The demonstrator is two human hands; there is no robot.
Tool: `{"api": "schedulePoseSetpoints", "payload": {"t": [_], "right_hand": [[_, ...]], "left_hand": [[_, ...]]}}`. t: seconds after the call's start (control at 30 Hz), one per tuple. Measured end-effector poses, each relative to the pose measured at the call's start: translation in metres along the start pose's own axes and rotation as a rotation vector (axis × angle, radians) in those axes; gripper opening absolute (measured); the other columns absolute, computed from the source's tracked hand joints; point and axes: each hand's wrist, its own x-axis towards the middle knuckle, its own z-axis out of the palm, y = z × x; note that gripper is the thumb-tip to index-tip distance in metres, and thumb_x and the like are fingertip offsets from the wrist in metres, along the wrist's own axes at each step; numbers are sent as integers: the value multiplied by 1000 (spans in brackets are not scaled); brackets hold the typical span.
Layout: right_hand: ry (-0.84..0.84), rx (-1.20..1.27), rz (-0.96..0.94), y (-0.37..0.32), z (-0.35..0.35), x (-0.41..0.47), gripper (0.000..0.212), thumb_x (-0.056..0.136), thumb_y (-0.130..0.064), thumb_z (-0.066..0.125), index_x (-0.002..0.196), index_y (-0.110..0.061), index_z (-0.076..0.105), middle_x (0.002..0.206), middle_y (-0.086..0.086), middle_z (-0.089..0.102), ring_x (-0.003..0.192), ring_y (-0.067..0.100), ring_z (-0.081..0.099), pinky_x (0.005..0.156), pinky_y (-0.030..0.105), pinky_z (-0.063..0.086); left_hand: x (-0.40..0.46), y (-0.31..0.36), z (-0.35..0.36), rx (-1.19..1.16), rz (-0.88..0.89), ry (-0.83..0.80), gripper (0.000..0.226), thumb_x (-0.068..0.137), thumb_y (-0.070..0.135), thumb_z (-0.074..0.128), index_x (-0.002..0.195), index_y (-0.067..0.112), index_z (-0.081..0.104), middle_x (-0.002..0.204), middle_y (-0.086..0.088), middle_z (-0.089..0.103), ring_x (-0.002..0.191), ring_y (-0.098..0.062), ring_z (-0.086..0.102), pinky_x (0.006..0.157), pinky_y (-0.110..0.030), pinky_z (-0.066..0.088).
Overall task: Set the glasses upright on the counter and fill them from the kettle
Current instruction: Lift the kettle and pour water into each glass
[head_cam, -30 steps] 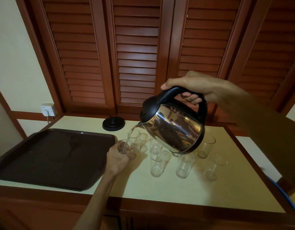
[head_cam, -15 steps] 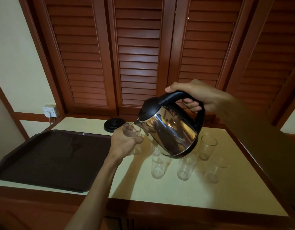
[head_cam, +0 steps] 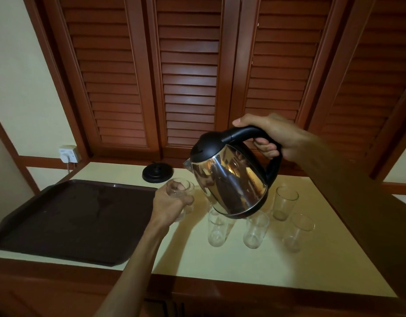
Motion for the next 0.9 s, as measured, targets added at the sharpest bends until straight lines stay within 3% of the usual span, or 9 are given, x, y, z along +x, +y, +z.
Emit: {"api": "schedulePoseSetpoints", "payload": {"t": [0.1,0.3,0.43,0.7,0.8,0.9], "right_hand": [[19,3,-3,5,-3,-3,48,80,-50,79,61,-13,56,48,-1,39,36,12,33,35,22,29],[44,39,8,15,-12,-9,57,87,-48,74,46,-17,49,40,-2,37,31,12,30,34,21,26],[69,88,13,24,-20,-12,58,89,-46,71,42,-18,51,38,-3,36,29,12,30,34,21,24],[89,93,8,33,-35,-16,52,79,-52,76,46,-18,55,40,-4,40,31,12,34,36,24,27],[110,99,8,35,-37,-18,55,85,-49,74,42,-19,55,39,-4,40,30,12,33,36,24,27],[109,136,0,38,-40,-20,52,85,-47,75,45,-20,56,40,-4,39,30,12,33,35,24,27]], "left_hand": [[0,-28,0,4,-60,4,31,69,-7,78,97,1,66,87,-6,66,76,-17,63,70,-29,51],[-1,-60,0,13,-93,25,30,70,-16,76,96,-5,64,96,-8,67,82,-18,65,72,-27,51],[1,-74,-3,19,-81,27,29,70,-16,76,93,-2,66,103,-13,68,93,-23,66,81,-32,54],[0,-85,-3,101,-34,13,37,72,-8,84,94,16,65,96,0,71,90,-22,69,75,-24,52],[-2,-84,-3,85,9,12,51,67,-5,90,105,17,63,103,0,71,98,-22,70,78,-23,51],[-9,-77,-3,59,67,75,79,62,1,93,125,20,48,118,2,59,111,-22,61,87,-21,46]]}}
